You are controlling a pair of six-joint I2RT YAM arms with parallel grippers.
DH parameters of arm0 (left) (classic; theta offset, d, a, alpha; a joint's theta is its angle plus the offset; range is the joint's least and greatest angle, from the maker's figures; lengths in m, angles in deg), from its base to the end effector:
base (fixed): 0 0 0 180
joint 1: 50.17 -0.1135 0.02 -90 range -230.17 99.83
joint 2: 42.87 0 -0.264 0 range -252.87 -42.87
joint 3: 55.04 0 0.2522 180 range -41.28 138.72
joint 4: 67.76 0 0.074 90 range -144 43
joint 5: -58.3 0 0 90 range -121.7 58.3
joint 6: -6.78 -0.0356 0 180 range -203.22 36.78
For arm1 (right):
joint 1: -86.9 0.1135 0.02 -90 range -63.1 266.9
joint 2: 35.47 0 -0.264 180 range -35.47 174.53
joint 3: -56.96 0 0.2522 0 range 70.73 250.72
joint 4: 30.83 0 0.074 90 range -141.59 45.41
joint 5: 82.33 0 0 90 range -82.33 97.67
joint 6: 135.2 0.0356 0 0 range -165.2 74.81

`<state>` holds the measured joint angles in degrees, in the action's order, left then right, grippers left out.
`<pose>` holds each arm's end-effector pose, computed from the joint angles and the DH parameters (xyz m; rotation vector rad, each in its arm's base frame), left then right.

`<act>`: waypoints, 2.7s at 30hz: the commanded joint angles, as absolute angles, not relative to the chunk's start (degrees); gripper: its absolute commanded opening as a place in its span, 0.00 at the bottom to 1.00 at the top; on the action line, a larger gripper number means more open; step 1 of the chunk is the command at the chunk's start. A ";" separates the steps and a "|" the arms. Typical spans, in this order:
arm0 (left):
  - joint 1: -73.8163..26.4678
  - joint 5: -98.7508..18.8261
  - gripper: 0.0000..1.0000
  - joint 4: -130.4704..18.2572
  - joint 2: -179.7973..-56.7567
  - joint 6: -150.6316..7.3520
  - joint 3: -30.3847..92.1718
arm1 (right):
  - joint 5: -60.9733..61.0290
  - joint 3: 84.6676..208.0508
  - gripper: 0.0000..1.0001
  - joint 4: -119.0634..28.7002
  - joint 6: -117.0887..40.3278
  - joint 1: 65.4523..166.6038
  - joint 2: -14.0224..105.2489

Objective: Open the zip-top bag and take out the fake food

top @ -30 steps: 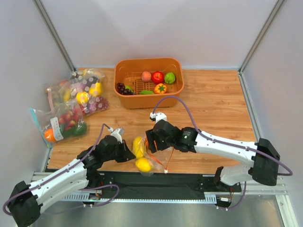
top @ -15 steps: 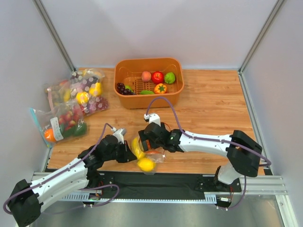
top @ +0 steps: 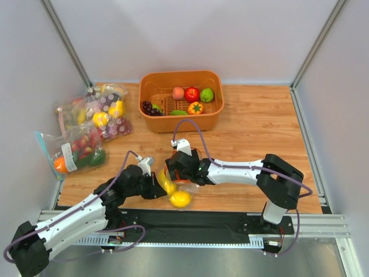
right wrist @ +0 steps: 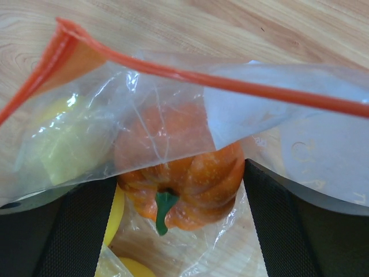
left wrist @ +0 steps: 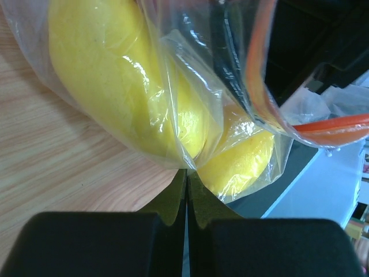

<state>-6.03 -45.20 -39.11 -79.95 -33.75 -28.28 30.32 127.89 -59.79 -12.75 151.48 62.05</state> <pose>0.0961 -0.1048 0.1592 0.0247 2.4885 -1.0659 0.1586 0.3017 0.1742 -0.5310 2.3927 0.2436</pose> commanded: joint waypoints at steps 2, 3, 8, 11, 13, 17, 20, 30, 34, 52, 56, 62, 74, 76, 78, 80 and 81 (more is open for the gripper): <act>-6.23 -47.43 0.00 -39.15 -78.47 -34.70 -28.18 | 32.54 130.14 0.91 -53.91 -14.43 150.71 64.46; -6.23 -47.61 0.00 -38.98 -78.21 -34.79 -28.18 | 32.54 130.05 0.90 -52.25 -14.61 150.54 64.81; -6.23 -47.35 0.00 -38.10 -77.68 -34.70 -28.44 | 32.19 129.79 0.83 -49.60 -15.49 150.27 65.17; -6.14 -47.08 0.00 -37.92 -77.59 -34.44 -28.44 | 32.80 129.44 0.67 -49.77 -15.66 150.27 64.73; -6.23 -46.56 0.00 -37.83 -77.50 -34.27 -28.44 | 32.89 129.09 0.58 -50.21 -15.75 150.27 63.94; -6.14 -45.50 0.00 -37.39 -77.50 -33.74 -28.53 | 32.89 127.86 0.50 -51.53 -15.49 150.18 61.92; -6.23 -44.27 0.00 -36.78 -77.59 -33.30 -28.44 | 32.54 126.80 0.43 -53.72 -15.14 150.36 58.68; -6.14 -40.67 0.00 -31.15 -75.48 -33.12 -27.03 | 24.99 120.39 0.41 -57.32 -12.85 150.88 45.84; -6.23 -40.58 0.00 -32.38 -74.16 -31.81 -28.35 | 22.88 119.16 0.40 -61.37 -11.80 152.03 39.60; -6.14 -41.19 0.00 -37.48 -77.50 -31.72 -28.71 | 14.17 112.91 0.40 -71.20 -6.79 152.29 11.75; -6.23 -41.02 0.00 -37.22 -77.24 -31.63 -28.71 | 17.50 115.10 0.40 -75.86 -7.57 152.29 7.61; -6.14 -40.93 0.00 -36.08 -75.83 -31.54 -28.80 | 19.28 119.58 0.44 -80.18 -11.97 147.22 6.10; -6.23 -40.23 0.00 -33.96 -72.31 -31.54 -29.41 | -3.83 125.39 0.41 -72.46 -19.88 116.11 16.90; -6.14 -40.23 0.00 -33.79 -72.23 -31.80 -29.32 | -7.16 126.62 0.40 -70.87 -19.97 113.19 20.49; -6.23 -40.49 0.00 -33.79 -72.14 -31.72 -29.32 | -8.59 127.85 0.40 -69.03 -20.41 109.32 24.62; -6.23 -40.66 0.00 -34.14 -72.23 -31.80 -29.41 | -9.21 130.83 0.39 -68.06 -21.02 106.78 27.54; -6.14 -40.67 0.00 -34.05 -72.05 -31.63 -29.41 | -9.12 132.32 0.39 -67.97 -21.20 106.33 28.94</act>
<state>-6.03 -40.59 -34.10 -72.59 -32.09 -29.44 -4.69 127.43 -72.64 -19.02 108.51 26.38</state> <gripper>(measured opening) 0.006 0.806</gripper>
